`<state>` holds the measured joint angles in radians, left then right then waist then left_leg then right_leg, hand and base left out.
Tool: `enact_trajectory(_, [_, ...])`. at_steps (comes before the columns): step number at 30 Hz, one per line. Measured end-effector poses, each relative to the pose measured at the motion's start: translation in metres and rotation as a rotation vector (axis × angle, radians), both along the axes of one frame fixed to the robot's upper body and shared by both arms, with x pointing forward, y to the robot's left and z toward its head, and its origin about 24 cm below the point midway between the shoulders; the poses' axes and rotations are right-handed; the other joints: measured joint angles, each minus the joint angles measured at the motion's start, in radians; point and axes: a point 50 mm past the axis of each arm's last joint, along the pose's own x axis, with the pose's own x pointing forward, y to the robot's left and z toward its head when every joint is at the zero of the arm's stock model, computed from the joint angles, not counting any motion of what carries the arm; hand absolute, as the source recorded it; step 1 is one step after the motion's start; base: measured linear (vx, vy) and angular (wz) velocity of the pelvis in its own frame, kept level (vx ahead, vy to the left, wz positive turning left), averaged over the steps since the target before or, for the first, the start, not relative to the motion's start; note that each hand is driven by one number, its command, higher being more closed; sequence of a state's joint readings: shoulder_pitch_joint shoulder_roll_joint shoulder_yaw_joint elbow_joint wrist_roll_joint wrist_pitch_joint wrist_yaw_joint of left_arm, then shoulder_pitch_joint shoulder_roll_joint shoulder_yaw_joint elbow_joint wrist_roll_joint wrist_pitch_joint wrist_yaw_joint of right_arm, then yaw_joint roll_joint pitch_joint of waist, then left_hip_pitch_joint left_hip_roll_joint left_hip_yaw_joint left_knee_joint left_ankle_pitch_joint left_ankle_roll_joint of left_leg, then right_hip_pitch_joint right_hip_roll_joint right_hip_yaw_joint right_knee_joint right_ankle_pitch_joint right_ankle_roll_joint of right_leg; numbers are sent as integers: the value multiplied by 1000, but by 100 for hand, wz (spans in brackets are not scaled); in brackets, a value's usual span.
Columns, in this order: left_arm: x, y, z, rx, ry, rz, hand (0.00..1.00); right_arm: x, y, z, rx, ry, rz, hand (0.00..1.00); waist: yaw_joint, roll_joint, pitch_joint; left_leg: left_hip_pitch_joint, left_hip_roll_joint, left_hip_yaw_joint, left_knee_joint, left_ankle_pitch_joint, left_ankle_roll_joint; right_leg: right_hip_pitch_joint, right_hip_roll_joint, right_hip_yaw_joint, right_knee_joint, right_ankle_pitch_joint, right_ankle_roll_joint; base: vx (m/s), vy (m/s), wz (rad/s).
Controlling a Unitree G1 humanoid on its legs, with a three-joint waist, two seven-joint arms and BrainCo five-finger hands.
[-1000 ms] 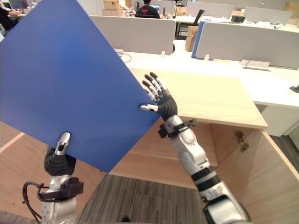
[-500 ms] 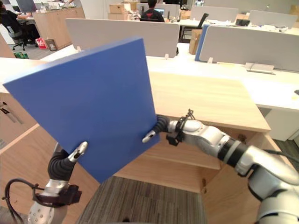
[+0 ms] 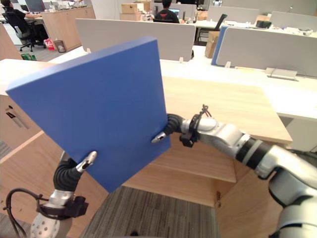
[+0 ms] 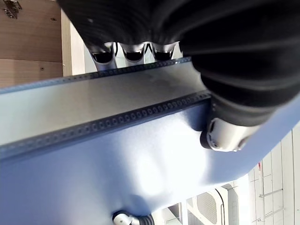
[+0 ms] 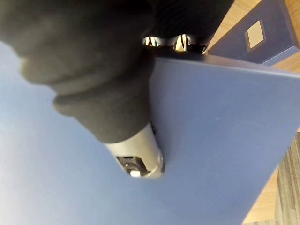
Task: Walk over to the cabinet, pick up the folder, carry it to the office cabinet, place the folder inside the office cabinet, then close the office cabinet door
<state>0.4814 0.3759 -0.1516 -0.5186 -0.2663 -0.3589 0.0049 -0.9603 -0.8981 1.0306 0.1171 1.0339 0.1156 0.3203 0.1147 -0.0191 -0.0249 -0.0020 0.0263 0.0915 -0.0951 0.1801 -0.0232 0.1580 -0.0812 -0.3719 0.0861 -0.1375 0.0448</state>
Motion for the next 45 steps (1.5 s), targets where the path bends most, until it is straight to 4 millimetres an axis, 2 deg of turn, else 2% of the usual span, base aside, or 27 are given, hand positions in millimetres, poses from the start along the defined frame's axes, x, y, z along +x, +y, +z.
enact_trajectory(4, [0, -7, -12, -13, 56, -24, 0, 1, -4, 3, 67, -6, -34, 100, 6, 7, 4, 1, -1, 0, 0, 3, 3, -4, -2, 0, 8, -2, 0, 0, 0, 0])
enact_trajectory(8, [1, -5, -38, 9, 200, -22, 0, 2, 8, 4, 143, -8, -47, 100, 4, 10, 6, 0, 1, 0, 0, 4, 2, -14, -2, 1, 17, -6, -1, 0, 0, 0])
enact_trajectory(12, [-2, -10, -59, 20, 314, -90, 0, 3, 18, 11, 205, -24, -47, 100, 1, 12, 7, -1, 7, 2, 0, 6, 3, -21, -3, 6, 22, -6, -1, -5, -10, -3])
enact_trajectory(16, [-12, -12, -98, -72, 513, -157, 0, -1, 35, 9, 199, -47, 8, 100, -13, 12, 8, -1, 10, 11, 0, 6, 3, -30, -2, 18, 27, -6, -1, -13, -6, -8])
enact_trajectory(19, [-21, -13, -134, -202, 702, -145, 0, -5, 51, 12, 228, -88, 60, 100, -24, 14, 12, 1, 12, 16, 0, 6, 3, -32, -2, 21, 26, -6, -1, -26, -5, -7])
enact_trajectory(21, [-32, -12, -164, -269, 859, -94, 0, -14, 70, 30, 359, -168, 131, 100, -35, 14, 17, -2, 16, 20, 0, 3, 2, -34, 1, 22, 24, -6, -2, -9, -4, -3])
enact_trajectory(23, [-39, -10, -182, -288, 944, -56, 0, -23, 77, 42, 437, -253, 170, 100, -37, 14, 19, -4, 17, 23, 0, 3, 2, -34, 3, 22, 20, -6, -2, 0, 0, 0])
enact_trajectory(25, [-47, -5, -193, -297, 1000, -8, 0, -28, 82, 46, 448, -343, 185, 100, -34, 12, 20, -5, 19, 25, 0, 3, 3, -33, 4, 22, 16, -5, -3, 0, 0, 0])
enact_trajectory(27, [-55, -1, -205, -305, 1060, 54, 0, -33, 86, 35, 396, -425, 175, 100, -30, 11, 20, -5, 21, 26, 0, 4, 2, -31, 8, 23, 8, -2, -6, 0, 0, 0])
enact_trajectory(30, [-65, 5, -221, -278, 1138, 147, 0, -36, 87, 2, 291, -440, 136, 100, -25, 9, 21, -5, 25, 27, 0, 4, 2, -29, 12, 24, 5, -1, -9, 4, -23, -1])
enact_trajectory(32, [-77, 12, -235, -268, 1218, 245, 0, -36, 84, -23, 153, -463, 111, 100, -23, 8, 22, -5, 30, 28, 0, 5, 1, -28, 17, 24, 3, 1, -12, -2, -32, -3])
enact_trajectory(33, [-78, 13, -235, -276, 1220, 258, 0, -35, 83, -26, 136, -466, 109, 100, -23, 8, 22, -5, 31, 28, 0, 5, 0, -28, 17, 24, 3, 2, -13, 0, 0, 0])
enact_trajectory(36, [-91, 37, -245, -287, 1282, 428, 0, -31, 73, -60, -91, -523, 93, 100, -24, 6, 29, 3, 33, 26, 0, 6, -5, -19, 22, 23, -2, 4, -16, 0, 0, 0])
enact_trajectory(38, [-103, 44, -249, -295, 1322, 491, 0, -33, 69, -78, -209, -561, 130, 100, -30, 1, 36, 18, 31, 24, 0, 3, -9, 0, 21, 22, -7, 4, -16, 0, 0, 0])
enact_trajectory(42, [-123, 54, -255, -286, 1397, 587, 0, -40, 47, -129, -578, -641, 277, 100, -29, -10, 58, 18, 27, 20, 0, -7, -10, 2, 18, 21, -10, -1, -9, -5, 2, 2])
enact_trajectory(45, [-131, 56, -257, -275, 1432, 603, 0, -38, 26, -150, -718, -612, 277, 100, -31, -9, 75, 17, 17, 17, 0, -11, -6, 2, 9, 20, -10, -5, -3, 4, 3, 1])
